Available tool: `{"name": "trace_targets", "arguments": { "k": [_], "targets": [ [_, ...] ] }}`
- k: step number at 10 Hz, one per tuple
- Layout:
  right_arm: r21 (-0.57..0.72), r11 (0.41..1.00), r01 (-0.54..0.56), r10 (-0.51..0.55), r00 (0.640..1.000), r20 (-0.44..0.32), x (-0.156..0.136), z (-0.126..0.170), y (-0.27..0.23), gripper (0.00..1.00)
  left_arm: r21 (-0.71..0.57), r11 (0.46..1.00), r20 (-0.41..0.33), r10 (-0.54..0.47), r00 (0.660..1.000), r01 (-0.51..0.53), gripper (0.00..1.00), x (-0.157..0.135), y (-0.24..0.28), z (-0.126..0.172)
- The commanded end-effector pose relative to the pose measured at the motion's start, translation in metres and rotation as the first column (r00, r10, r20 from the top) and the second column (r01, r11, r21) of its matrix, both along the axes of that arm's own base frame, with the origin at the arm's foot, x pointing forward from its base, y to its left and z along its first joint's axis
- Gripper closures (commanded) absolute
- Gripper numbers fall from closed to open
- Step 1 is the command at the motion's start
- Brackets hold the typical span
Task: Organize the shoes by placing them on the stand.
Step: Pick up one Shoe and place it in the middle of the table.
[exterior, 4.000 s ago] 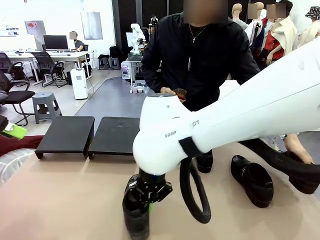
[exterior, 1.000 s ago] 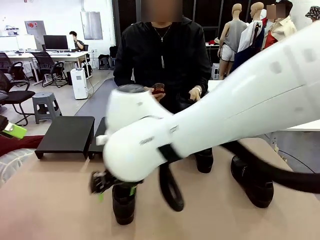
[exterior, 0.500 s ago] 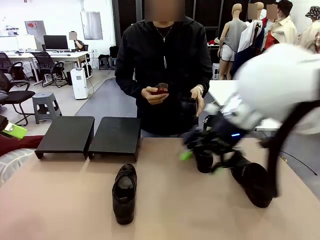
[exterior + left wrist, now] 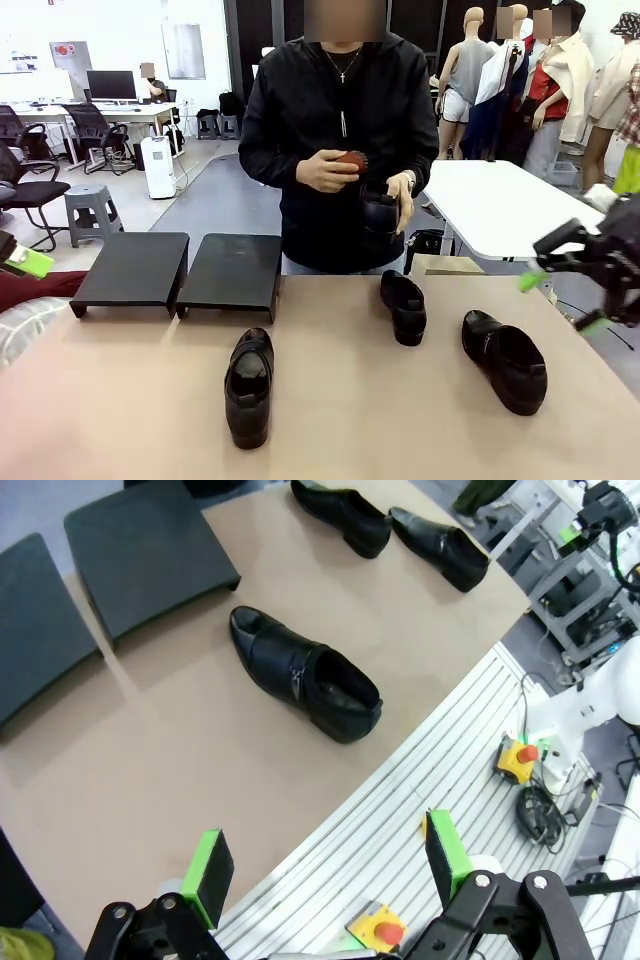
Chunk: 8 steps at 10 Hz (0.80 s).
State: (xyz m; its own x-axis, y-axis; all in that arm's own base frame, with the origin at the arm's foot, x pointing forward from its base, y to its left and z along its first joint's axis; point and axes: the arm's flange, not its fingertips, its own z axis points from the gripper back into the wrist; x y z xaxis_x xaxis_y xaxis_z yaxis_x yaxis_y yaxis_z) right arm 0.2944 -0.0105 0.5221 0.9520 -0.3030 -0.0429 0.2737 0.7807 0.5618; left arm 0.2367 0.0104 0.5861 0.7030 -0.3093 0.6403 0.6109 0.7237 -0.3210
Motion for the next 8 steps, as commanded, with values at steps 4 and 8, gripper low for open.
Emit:
{"name": "trace_targets", "arguments": {
  "k": [4, 8],
  "targets": [
    [0.051, 0.995, -0.086, 0.085, 0.996, 0.028, -0.0012, -0.0152, -0.0281, 0.00, -0.015, 1.000, 0.008, -0.020, 1.000, 0.020, 0.00, 0.0016, 0.0011, 0.0002],
    [0.051, 0.995, -0.086, 0.085, 0.996, 0.028, -0.0012, -0.0152, -0.0281, 0.00, -0.015, 1.000, 0.008, -0.020, 1.000, 0.020, 0.00, 0.0016, 0.0011, 0.0002]
  ]
}}
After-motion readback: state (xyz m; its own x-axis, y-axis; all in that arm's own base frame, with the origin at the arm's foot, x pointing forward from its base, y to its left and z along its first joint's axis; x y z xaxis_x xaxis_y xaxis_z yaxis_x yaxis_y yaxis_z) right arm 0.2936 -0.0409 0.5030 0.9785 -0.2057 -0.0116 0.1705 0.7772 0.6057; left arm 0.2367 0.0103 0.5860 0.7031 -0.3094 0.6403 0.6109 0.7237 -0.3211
